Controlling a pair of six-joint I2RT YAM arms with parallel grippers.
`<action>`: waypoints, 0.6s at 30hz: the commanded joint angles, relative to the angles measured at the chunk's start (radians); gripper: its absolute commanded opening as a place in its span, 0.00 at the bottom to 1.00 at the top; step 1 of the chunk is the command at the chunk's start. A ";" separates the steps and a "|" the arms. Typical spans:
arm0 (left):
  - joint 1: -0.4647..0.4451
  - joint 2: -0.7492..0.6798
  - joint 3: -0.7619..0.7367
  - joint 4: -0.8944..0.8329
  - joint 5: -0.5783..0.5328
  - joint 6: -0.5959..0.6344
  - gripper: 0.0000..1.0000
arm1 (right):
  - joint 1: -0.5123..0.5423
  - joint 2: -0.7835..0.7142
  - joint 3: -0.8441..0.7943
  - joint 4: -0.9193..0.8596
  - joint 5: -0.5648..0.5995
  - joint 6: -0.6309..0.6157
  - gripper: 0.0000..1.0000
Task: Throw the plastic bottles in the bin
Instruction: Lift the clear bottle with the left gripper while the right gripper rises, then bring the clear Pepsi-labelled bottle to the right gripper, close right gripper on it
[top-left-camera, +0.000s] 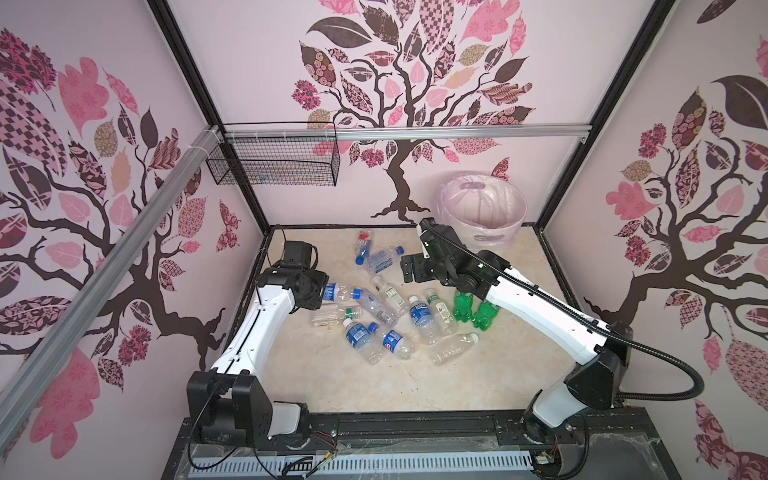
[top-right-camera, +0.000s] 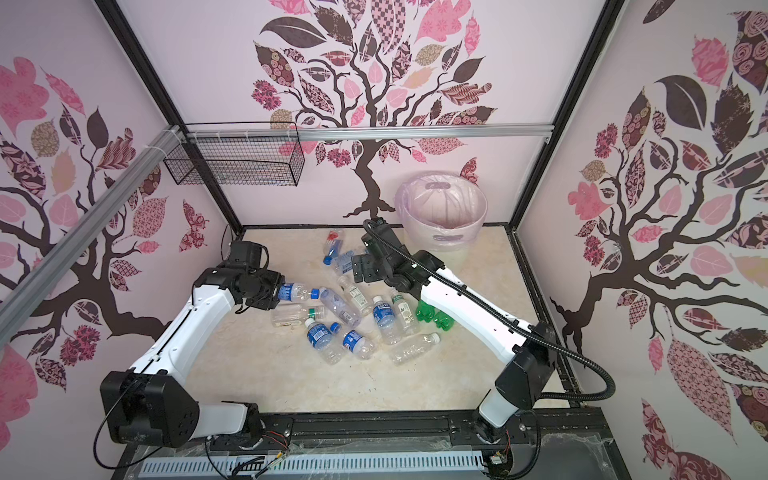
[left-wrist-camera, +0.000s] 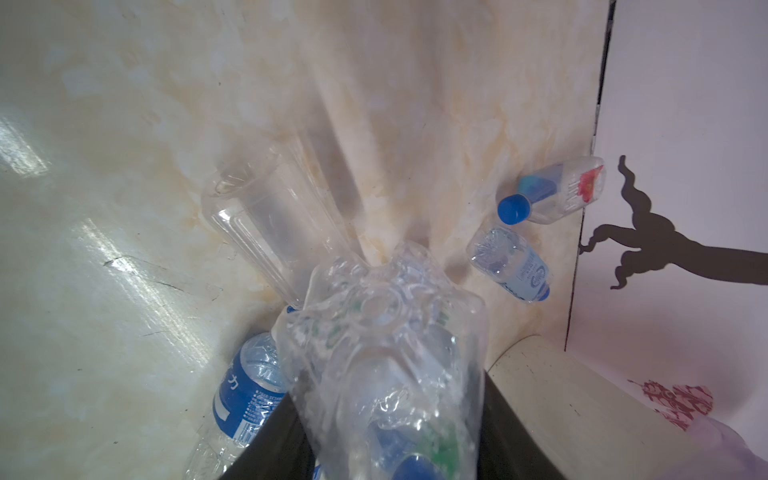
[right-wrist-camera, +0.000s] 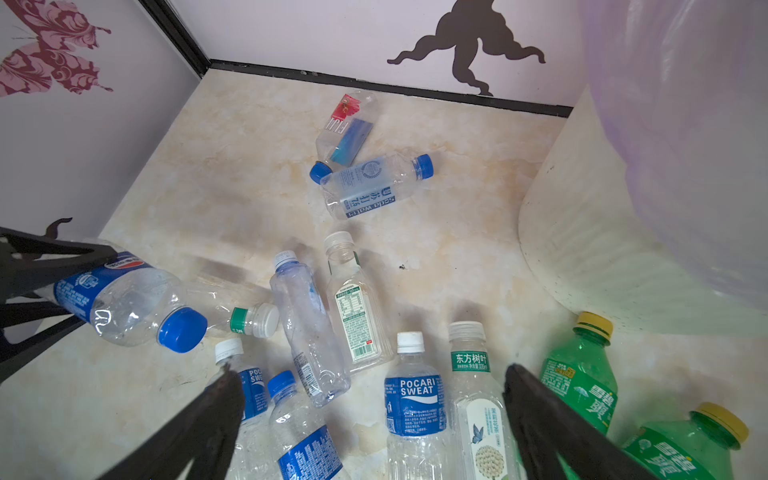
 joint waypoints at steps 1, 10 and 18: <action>-0.011 0.026 0.076 0.067 0.062 0.072 0.43 | -0.011 -0.002 0.052 -0.005 -0.084 0.028 0.99; -0.124 0.203 0.425 0.072 0.129 0.243 0.47 | -0.107 -0.022 0.081 0.013 -0.269 0.056 0.99; -0.216 0.326 0.647 0.080 0.158 0.275 0.48 | -0.161 -0.020 0.117 0.000 -0.322 0.051 1.00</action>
